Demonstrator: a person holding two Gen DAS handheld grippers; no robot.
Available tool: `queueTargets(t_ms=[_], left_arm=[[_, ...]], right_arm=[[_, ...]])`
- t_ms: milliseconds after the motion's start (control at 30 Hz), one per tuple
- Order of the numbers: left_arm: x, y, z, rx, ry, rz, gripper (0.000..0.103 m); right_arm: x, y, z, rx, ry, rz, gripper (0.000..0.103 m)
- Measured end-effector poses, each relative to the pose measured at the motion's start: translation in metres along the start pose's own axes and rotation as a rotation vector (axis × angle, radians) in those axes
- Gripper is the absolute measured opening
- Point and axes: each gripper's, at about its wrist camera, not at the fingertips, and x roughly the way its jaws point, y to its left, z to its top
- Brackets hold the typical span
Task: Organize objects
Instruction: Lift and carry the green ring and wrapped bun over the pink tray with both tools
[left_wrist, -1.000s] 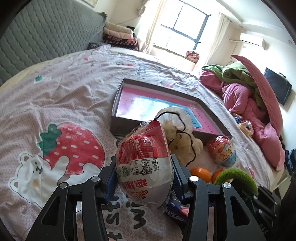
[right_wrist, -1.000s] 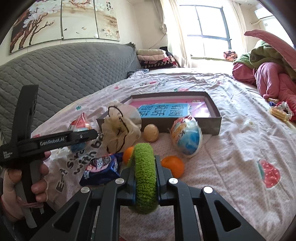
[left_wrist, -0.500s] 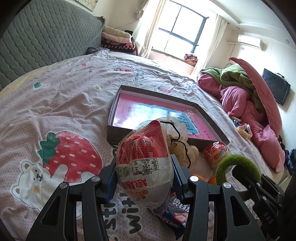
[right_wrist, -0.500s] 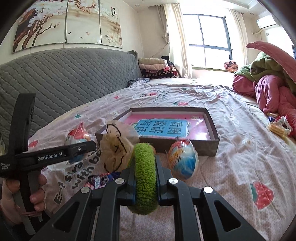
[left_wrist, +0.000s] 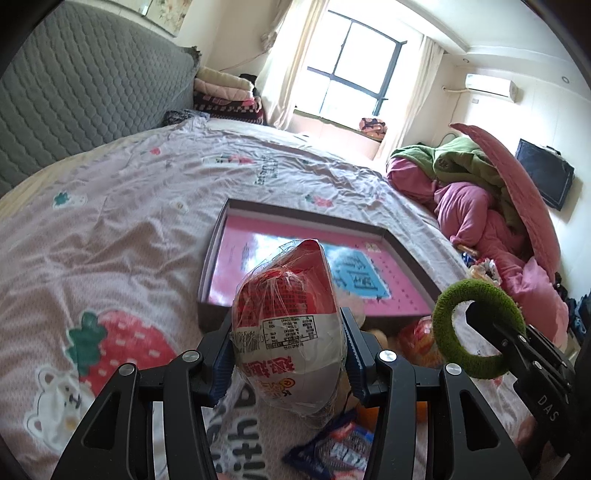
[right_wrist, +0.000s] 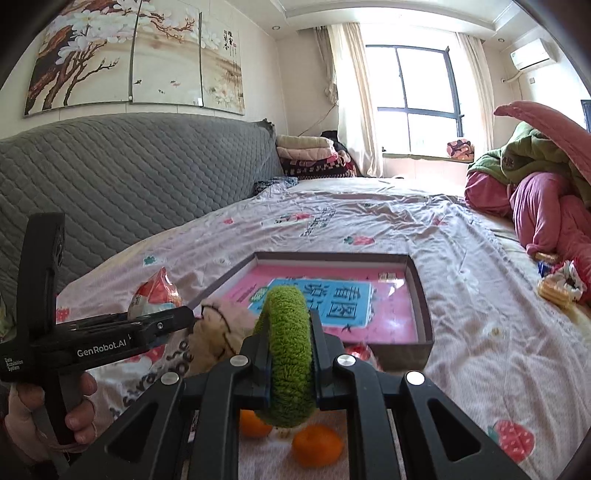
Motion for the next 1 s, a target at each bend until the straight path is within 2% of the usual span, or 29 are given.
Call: queueTargets(t_ms=[400, 733, 1000], left_arm=[[0.023, -0.004, 0.034, 0.011, -0.038, -0.018, 0.052], [0.04, 0.001, 0.05, 0.009, -0.037, 0.011, 0.052], [0.052, 0.009, 0.063, 0.004, -0.036, 0.036, 0.052]], right_arm=[[0.022, -0.009, 0.023, -0.007, -0.036, -0.017, 0.015], [0.041, -0.021, 0.033, -0.005, -0.039, -0.027, 0.015], [0.05, -0.033, 0.051, -0.012, -0.078, -0.038, 0.015]])
